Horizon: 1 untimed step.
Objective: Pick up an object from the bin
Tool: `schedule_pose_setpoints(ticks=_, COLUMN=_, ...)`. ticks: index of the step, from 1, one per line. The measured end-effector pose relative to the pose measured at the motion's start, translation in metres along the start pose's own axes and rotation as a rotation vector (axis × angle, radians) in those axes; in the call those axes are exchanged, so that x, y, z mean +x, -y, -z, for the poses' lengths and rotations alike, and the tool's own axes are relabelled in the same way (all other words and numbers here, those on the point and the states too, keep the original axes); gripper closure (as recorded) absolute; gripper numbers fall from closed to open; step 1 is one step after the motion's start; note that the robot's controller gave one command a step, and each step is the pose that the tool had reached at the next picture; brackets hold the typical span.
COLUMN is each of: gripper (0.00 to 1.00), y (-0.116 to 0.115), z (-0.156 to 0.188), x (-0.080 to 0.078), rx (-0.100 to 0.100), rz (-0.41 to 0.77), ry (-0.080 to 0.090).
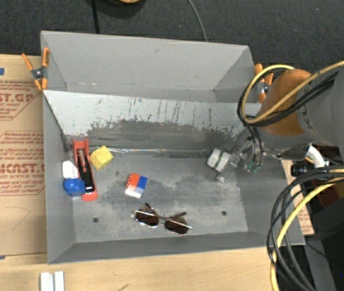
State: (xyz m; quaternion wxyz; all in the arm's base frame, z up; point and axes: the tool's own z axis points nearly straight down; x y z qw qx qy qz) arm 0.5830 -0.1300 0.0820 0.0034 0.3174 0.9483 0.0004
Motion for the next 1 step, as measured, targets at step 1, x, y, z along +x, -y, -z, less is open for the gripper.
schedule_pose_setpoints(ticks=1, gripper=1.00, y=0.0001, z=0.0043, x=0.0004, rx=0.000, rz=0.000, ry=-0.001)
